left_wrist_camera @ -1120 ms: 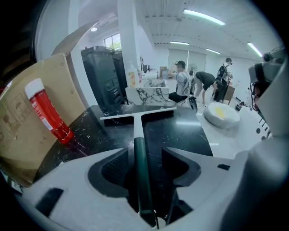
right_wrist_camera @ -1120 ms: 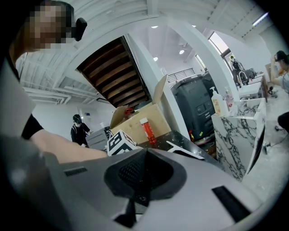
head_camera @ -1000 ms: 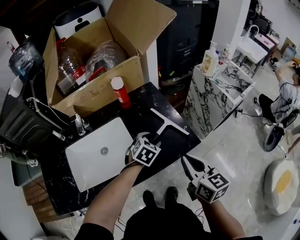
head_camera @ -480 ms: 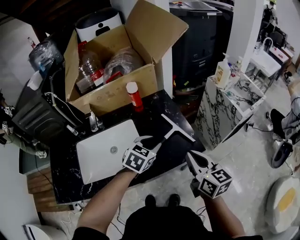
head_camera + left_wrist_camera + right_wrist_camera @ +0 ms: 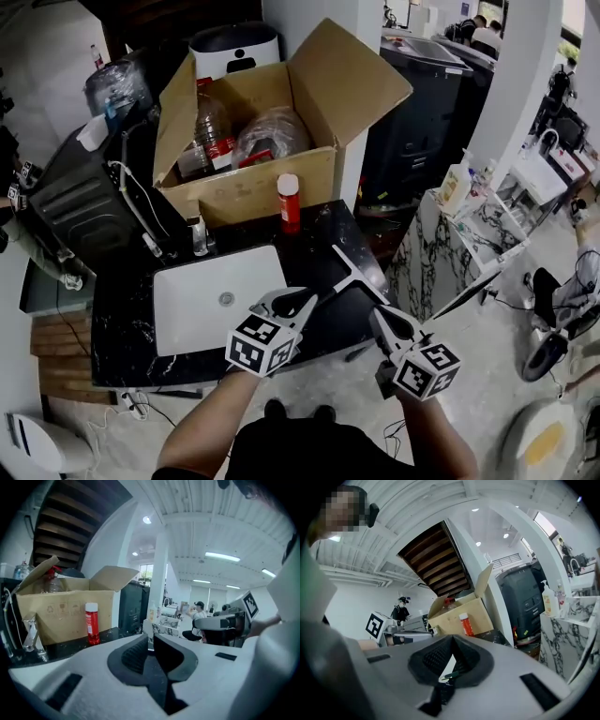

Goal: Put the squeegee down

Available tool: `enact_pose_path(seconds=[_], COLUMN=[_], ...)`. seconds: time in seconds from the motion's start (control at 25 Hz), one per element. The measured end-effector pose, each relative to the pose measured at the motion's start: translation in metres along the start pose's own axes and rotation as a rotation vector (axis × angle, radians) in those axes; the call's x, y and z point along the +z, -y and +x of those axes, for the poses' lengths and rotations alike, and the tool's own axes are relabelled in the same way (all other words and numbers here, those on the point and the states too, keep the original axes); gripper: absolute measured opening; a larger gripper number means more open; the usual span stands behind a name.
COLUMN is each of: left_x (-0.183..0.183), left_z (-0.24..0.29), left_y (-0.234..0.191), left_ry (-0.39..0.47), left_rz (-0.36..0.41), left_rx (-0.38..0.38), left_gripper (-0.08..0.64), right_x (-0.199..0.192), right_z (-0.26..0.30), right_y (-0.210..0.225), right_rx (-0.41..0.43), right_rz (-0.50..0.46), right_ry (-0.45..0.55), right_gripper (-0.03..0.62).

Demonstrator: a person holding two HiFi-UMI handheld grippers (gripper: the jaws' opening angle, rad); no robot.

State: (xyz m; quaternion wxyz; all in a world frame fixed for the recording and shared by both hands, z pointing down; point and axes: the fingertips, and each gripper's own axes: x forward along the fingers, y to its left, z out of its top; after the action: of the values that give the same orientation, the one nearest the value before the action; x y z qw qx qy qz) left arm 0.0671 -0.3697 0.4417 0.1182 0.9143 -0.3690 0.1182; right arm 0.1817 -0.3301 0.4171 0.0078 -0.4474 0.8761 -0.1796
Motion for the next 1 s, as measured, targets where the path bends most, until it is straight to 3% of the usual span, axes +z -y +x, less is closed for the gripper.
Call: enact_pose_path(seconds=[0.08,0.32,0.52,0.68,0.88,1.0], left_x=[0.004,0.014,0.042,0.057,0.078,0.083], left_z=[-0.013,-0.05,-0.077,-0.093,-0.119,-0.137], left_y=[-0.008,-0.027,-0.04,-0.053,-0.067,-0.077], left_ry=[0.02,0.054,0.136,0.173,0.221,0.258], left_rz=[-0.021,0.034,0.093,0.07,0.099,0.06], left_rx=[0.009,0.027,0.039,0.074,0.113,0.159], left_gripper=[0.011,0.008,0.008,0.008,0.006,0.006], right_x=[0.006,0.036,0.049,0.06,0.07,0.083], right_z=[0.006,0.013,0.02,0.023,0.021,0.016], right_y=[-0.007,-0.032,-0.039,-0.05,-0.05,-0.054], right_rx=[0.012,0.026,0.016,-0.003,-0.002,0.003], right_rz=[-0.031,-0.1,-0.069,-0.183,-0.222,-0.24], right_ry=[-0.007,0.057,0.093,0.122,0.108,0.123], right_gripper=[0.006,0.005,0.005,0.005,0.005,0.005])
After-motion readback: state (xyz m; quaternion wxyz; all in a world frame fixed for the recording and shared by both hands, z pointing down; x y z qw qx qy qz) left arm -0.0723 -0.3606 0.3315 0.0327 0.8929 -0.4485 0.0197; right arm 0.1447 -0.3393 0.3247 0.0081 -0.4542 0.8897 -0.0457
